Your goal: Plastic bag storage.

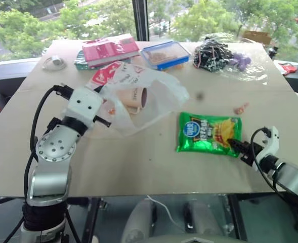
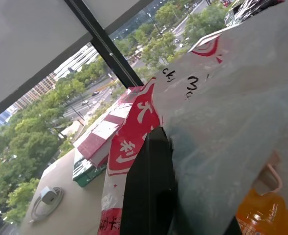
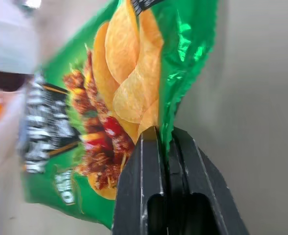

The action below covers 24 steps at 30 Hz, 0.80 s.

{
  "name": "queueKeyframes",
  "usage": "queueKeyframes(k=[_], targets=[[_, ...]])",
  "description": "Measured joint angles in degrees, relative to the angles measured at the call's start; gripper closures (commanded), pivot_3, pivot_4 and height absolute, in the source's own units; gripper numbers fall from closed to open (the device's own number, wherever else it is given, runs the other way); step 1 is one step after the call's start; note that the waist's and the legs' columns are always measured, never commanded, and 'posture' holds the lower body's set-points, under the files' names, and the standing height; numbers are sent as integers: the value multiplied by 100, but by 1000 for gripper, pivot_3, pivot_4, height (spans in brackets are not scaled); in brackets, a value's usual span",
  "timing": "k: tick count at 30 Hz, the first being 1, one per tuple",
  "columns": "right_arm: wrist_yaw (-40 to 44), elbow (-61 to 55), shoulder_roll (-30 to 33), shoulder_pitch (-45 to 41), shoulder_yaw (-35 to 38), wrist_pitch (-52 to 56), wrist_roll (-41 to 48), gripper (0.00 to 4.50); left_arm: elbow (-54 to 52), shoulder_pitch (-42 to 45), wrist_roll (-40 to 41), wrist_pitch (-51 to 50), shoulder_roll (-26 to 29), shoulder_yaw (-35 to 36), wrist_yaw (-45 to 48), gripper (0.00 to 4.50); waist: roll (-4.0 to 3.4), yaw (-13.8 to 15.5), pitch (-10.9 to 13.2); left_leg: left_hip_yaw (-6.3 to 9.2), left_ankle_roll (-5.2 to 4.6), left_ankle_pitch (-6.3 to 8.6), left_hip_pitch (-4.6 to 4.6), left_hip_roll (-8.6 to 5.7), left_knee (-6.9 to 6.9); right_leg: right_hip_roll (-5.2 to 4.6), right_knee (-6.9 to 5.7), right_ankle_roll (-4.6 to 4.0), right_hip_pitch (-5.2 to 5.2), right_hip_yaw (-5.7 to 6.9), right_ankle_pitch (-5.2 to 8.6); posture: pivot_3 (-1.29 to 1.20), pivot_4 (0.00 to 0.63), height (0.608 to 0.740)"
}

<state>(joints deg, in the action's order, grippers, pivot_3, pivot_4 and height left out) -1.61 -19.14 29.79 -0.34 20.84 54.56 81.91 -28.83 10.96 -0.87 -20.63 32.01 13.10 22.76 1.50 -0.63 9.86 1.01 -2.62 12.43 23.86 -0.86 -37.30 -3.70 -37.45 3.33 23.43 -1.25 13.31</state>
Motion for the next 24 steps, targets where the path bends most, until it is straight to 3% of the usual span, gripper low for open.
queueKeyframes(k=[5,9,19,24], targets=[[-206,-687,75,-597,-234,-40,1016,4475,155,-20,498,105,-39,275,148,4500,-1,-10,1,4,0,0,-1,3,1,-7,0,13,1,4,-7,0,150,740],[-822,-721,-401,-1246,-890,-338,1497,4475,139,-113,762,194,23,371,350,4500,-1,-11,2,1,0,0,0,1,2,-9,0,11,3,1,-7,0,150,740],[-1810,182,-1407,-2439,-1285,-1260,1753,4475,-96,-545,1123,373,148,454,701,4500,-3,-11,4,2,0,0,4,-3,12,-20,6,6,7,4,-6,0,150,740],[-2043,689,-1848,-2573,-1435,-1371,1539,4475,-285,-556,1160,469,154,421,721,4500,-8,-15,6,-3,0,0,4,-3,20,-20,4,8,15,-1,-8,0,150,740]])
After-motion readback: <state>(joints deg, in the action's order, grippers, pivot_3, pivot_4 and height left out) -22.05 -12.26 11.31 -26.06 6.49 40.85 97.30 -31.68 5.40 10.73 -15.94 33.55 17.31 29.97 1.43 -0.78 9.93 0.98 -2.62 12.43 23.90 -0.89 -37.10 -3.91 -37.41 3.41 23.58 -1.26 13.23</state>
